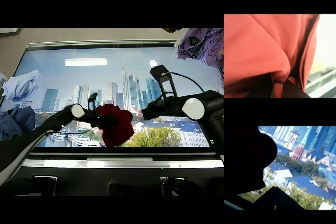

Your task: Fold the clothes and pants, and hang the long-sleeved shirts on hangers.

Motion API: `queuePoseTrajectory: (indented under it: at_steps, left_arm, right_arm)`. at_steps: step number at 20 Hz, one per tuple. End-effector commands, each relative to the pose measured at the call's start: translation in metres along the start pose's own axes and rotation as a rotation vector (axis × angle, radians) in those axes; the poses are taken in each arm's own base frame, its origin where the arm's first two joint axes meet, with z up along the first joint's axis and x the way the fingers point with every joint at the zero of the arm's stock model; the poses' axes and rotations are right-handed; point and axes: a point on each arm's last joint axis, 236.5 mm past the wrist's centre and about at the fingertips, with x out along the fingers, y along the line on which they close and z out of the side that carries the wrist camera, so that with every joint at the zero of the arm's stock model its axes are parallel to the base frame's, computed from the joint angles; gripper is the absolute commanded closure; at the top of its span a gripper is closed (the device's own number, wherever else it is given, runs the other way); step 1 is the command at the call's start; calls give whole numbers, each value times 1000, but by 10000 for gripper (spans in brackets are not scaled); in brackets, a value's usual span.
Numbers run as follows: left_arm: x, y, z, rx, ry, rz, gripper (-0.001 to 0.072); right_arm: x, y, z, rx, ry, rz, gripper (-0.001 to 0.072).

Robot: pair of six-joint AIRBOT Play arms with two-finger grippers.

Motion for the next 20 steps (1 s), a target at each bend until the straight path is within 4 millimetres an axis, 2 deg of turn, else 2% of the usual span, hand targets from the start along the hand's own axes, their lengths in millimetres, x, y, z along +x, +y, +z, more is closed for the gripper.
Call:
queuePoseTrajectory:
  at_steps: [1,2,3,4,5,8,9,10,11,12,13,14,16,18,20]
  left_arm:
    - [38,-25,-25,-95,0,-29,377]
    - [35,-23,-20,-109,-8,-30,72]
    - [27,-19,-12,-116,-15,-30,-9]
    - [15,-13,-2,-105,-20,-31,-8]
    - [-1,-4,10,-91,-26,-29,-9]
    - [-58,34,47,-107,-66,-5,-8]
    - [-77,46,59,-128,-89,-5,-8]
    - [-93,58,69,-152,-111,-6,-8]
    - [-108,70,78,-176,-131,-5,-8]
    - [-118,81,84,-204,-145,-3,-7]
    - [-126,91,89,-231,-156,-1,-7]
    - [-131,98,93,-249,-164,1,-7]
    - [-137,106,98,-270,-179,3,-8]
    - [-138,107,98,-272,-181,4,-7]
    - [-137,107,98,-271,-179,4,-8]
  right_arm:
    - [-11,-2,-26,-9,91,-14,622]
    - [-12,-2,-30,-9,107,-13,514]
    - [-12,-6,-32,-15,120,-29,398]
    - [-13,-17,-36,-37,138,-75,349]
    - [-16,-36,-41,-72,162,-149,346]
    - [-17,-90,-42,157,114,-250,341]
    - [-11,-113,-56,319,120,-269,256]
    - [3,-123,-78,473,167,-229,225]
    - [22,-115,-102,639,229,-101,226]
    - [40,-93,-111,768,253,83,226]
    - [53,-69,-108,864,236,288,226]
    - [62,-53,-104,919,213,426,227]
    - [82,-32,-114,946,235,543,223]
    - [102,-13,-128,940,271,580,145]
    - [118,5,-134,905,290,595,148]
